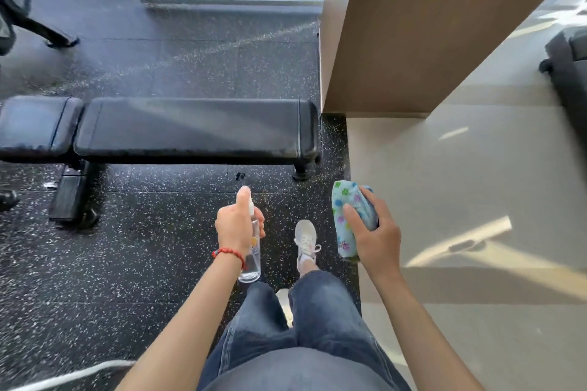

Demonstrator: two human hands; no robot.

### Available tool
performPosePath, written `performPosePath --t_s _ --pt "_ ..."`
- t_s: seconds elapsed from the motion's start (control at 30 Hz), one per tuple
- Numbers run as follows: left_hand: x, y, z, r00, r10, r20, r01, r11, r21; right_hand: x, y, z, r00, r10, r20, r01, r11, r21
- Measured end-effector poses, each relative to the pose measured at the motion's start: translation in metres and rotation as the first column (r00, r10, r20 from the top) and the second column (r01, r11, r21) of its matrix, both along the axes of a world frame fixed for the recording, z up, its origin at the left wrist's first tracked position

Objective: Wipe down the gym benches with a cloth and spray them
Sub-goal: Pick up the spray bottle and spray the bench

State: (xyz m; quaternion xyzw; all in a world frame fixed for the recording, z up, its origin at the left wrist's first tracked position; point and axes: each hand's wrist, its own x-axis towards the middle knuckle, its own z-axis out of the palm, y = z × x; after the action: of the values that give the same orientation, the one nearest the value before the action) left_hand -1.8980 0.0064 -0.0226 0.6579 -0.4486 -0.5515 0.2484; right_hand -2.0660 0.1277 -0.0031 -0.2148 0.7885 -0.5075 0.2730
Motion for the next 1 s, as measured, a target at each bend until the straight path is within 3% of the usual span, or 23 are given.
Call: performPosePath --t_s 0.43,0.87,1.0 --pt "-0.074 -0.118 -0.011 0.987 0.153 0.047 -0.154 0.988 0.031 -0.088 -0.146 -0.013 0.99 0.135 0.033 -0.137 0.988 0.067" --pt "-0.067 -0.181 -0.033 0.944 0.256 0.21 -0.27 0.962 0.041 -0.092 -0.217 -0.028 0.988 0.135 0.079 -0.144 0.982 0.123" --pt "-0.056 -0.194 -0.039 0.938 0.283 0.2 -0.301 0.951 0.07 -0.087 -0.235 -0.034 0.985 0.159 0.065 -0.166 0.979 0.118"
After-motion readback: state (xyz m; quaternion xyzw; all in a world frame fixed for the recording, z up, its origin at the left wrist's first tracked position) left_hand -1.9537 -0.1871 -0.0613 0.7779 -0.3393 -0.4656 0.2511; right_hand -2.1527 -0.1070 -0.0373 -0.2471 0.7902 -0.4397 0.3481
